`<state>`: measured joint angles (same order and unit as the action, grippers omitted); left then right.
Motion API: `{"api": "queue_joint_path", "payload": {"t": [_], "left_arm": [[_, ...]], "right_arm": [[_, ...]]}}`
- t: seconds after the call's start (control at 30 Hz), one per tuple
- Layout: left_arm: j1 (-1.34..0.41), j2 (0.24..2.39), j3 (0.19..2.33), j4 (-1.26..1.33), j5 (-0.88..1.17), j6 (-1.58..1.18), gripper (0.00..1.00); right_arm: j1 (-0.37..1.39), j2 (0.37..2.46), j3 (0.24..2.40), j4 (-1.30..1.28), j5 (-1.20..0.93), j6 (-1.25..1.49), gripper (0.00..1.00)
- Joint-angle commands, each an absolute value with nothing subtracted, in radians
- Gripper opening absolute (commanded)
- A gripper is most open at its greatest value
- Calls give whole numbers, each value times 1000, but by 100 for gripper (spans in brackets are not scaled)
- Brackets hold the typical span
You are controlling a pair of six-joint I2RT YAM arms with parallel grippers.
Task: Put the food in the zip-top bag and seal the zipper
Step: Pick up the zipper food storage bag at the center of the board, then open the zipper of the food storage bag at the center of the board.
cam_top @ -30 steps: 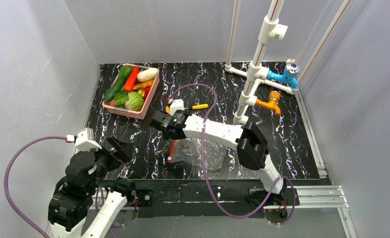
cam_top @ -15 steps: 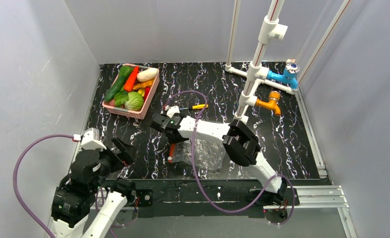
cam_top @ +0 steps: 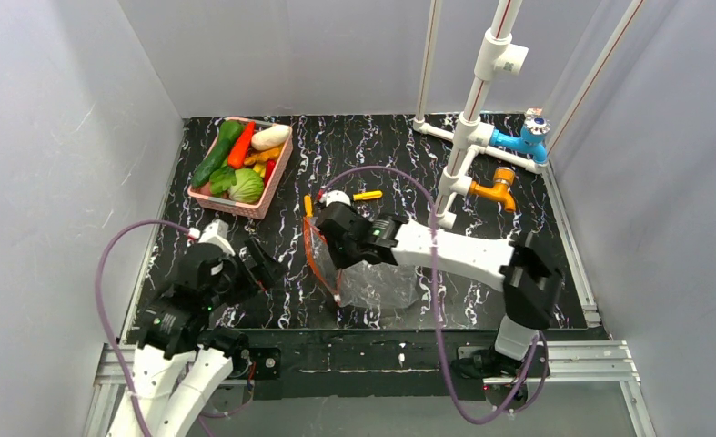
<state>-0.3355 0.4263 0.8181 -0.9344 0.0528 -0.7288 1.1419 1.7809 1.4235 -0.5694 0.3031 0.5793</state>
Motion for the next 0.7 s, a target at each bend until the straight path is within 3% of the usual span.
{"api": "queue_joint_path", "payload": {"t": [0.0, 0.17, 0.37, 0.43, 0.57, 0.67], "left_arm": [[-337, 477, 702, -733, 269, -846, 99], [-336, 543, 565, -444, 444, -985, 91], [-336, 642, 500, -246, 508, -1055, 81], [-337, 670, 488, -196, 524, -1070, 82], [-341, 662, 486, -166, 523, -1071, 94], [-341, 621, 475, -176, 511, -1079, 95]], "right_arm": [[1125, 1616, 1335, -449, 208, 512, 1], [1105, 1454, 1206, -379, 118, 513, 1], [1097, 1381, 1158, -341, 42, 525, 1], [1097, 1383, 1166, -351, 45, 523, 1], [1097, 1384, 1177, -365, 59, 511, 1], [1097, 1392, 1188, -383, 103, 497, 1]]}}
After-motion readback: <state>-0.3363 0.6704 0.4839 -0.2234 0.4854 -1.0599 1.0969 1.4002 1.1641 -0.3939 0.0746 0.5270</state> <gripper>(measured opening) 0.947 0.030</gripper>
